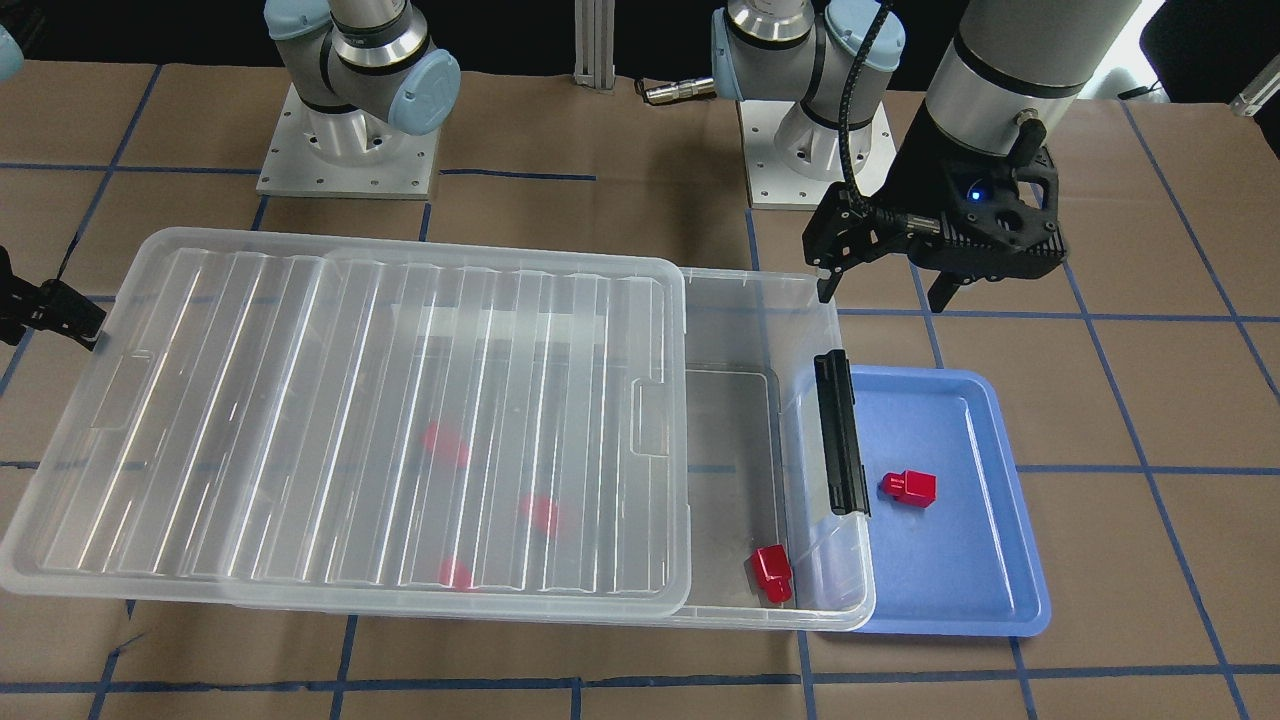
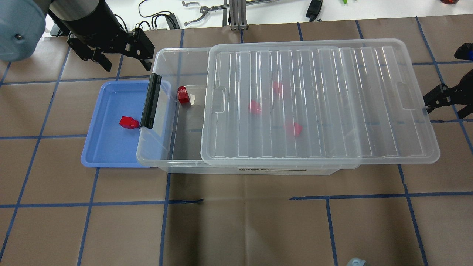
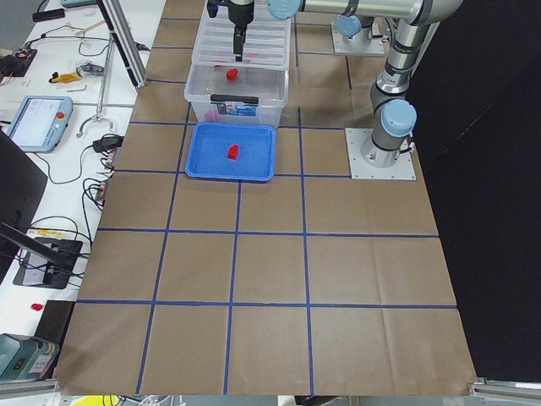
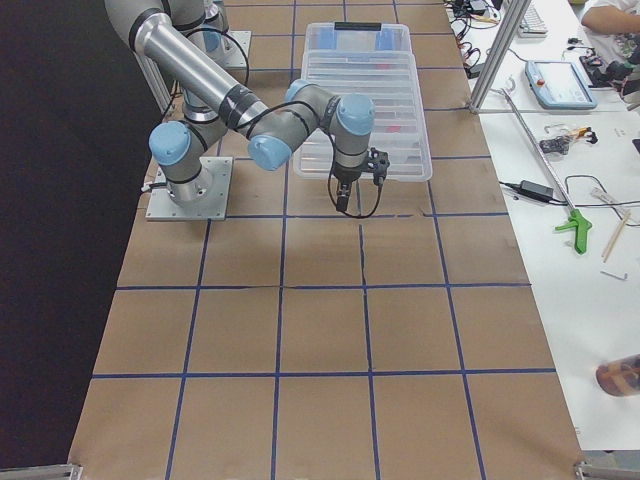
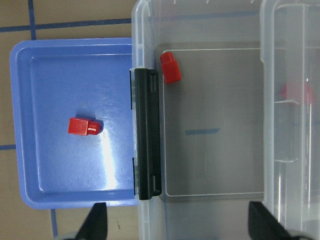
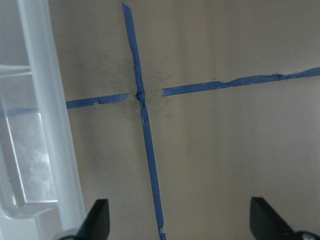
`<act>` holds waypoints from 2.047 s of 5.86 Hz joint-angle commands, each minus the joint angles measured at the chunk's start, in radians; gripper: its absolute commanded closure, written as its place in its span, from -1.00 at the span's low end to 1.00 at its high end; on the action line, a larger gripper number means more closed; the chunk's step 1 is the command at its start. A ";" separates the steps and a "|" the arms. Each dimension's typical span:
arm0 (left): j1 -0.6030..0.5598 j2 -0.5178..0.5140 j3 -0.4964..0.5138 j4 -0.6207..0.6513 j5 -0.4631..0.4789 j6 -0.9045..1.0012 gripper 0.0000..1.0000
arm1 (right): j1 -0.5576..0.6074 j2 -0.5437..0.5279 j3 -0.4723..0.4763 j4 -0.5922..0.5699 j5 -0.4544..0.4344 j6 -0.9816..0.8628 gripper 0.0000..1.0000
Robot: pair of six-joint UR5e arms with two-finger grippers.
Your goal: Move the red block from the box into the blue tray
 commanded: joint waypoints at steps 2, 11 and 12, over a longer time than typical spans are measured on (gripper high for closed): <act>0.000 -0.003 0.003 -0.001 -0.002 0.000 -0.96 | 0.057 0.000 0.000 0.007 0.009 0.001 -1.00; 0.002 -0.019 0.019 0.007 -0.003 0.009 -0.96 | 0.203 -0.072 0.078 0.009 0.050 0.127 -1.00; 0.002 -0.022 0.019 0.007 -0.003 0.009 -0.96 | 0.212 -0.072 0.078 0.007 0.050 0.127 -1.00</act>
